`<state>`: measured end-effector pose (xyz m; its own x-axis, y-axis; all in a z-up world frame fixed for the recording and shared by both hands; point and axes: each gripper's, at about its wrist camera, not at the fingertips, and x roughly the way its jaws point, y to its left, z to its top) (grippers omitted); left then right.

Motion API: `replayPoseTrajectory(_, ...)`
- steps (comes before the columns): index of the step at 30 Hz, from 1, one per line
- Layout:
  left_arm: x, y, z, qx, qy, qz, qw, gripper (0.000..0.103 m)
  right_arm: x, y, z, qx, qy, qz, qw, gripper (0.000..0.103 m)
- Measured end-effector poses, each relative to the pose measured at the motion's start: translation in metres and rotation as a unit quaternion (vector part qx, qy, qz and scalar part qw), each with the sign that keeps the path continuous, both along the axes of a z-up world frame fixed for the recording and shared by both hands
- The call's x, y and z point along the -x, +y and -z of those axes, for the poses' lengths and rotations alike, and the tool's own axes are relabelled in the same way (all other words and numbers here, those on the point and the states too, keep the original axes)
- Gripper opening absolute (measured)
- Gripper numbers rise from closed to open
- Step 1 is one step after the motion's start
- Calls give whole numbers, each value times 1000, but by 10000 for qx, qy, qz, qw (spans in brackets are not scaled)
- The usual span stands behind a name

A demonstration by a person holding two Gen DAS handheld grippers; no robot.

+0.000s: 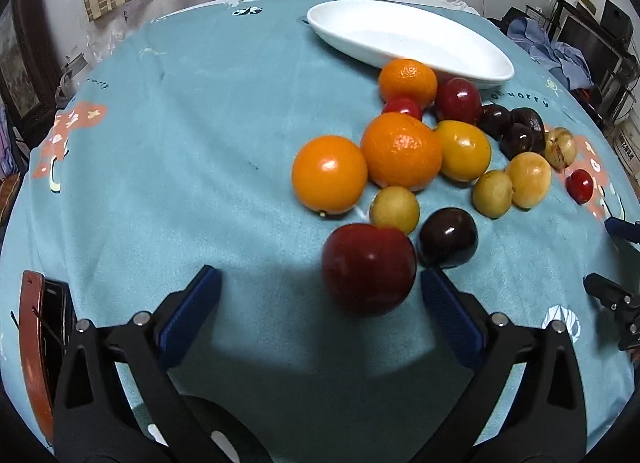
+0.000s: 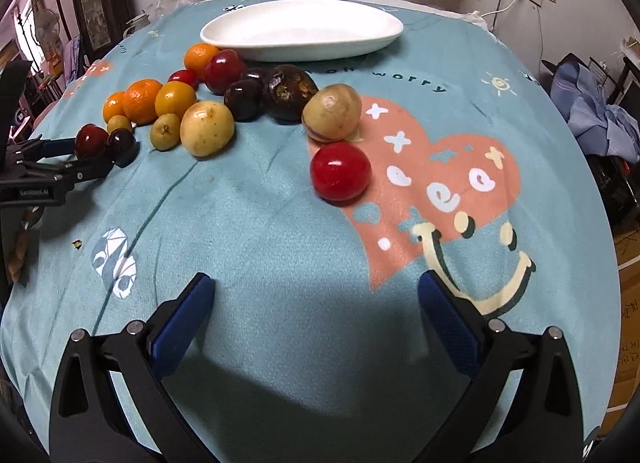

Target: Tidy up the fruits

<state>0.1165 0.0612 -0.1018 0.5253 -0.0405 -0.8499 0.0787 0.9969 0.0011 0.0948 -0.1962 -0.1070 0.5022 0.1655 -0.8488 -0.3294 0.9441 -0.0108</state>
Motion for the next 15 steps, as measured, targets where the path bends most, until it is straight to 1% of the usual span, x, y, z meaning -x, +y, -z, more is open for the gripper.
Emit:
replayPoseTrajectory(2, -1, -1, -1, 6, 1, 26, 10000, 101, -2, 1, -2, 26, 12, -136, 9999, 102)
replayPoseTrajectory(4, -1, 0, -3, 133, -76, 55, 9999, 101, -4, -1, -5, -42, -70, -175, 9998, 102)
replayPoseTrajectory(5, 2, 0, -9, 364, -247, 207, 9988, 101, -3, -10, -12, -245, -196, -38, 9995, 102)
replayPoseTrajectory(6, 6, 1, -12, 416, -348, 284, 9981, 101, -1, -19, -20, -507, -406, 46, 9979, 102)
replayPoseTrajectory(7, 8, -2, -14, 363, -448, 372, 9976, 101, -1, -24, -25, -612, -509, 51, 9968, 102)
replayPoseTrajectory(8, 8, -8, -15, 190, -503, 514, 9972, 101, 0, -27, -30, -583, -602, 66, 9965, 102)
replayPoseTrajectory(9, 6, -14, -13, 51, -481, 659, 9967, 97, 0, -29, -33, -530, -668, 76, 9963, 102)
replayPoseTrajectory(10, 4, -20, -9, 1, -391, 840, 9957, 90, 1, -30, -34, -536, -703, 70, 9961, 101)
replayPoseTrajectory(11, 3, -24, -8, 61, -353, 959, 9947, 84, 1, -33, -34, -623, -693, 59, 9956, 99)
replayPoseTrajectory(12, 3, -25, -9, 103, -356, 1042, 9939, 69, 2, -35, -33, -689, -662, 55, 9954, 96)
replayPoseTrajectory(13, 2, -26, -9, 86, -384, 1063, 9935, 61, 2, -36, -31, -747, -626, 57, 9952, 89)
replayPoseTrajectory(14, 0, -24, -10, 142, -391, 1075, 9933, 58, 1, -38, -28, -834, -559, 49, 9949, 82)
replayPoseTrajectory(15, 2, -23, -10, 207, -389, 1069, 9933, 56, 1, -39, -26, -926, -498, 36, 9945, 78)
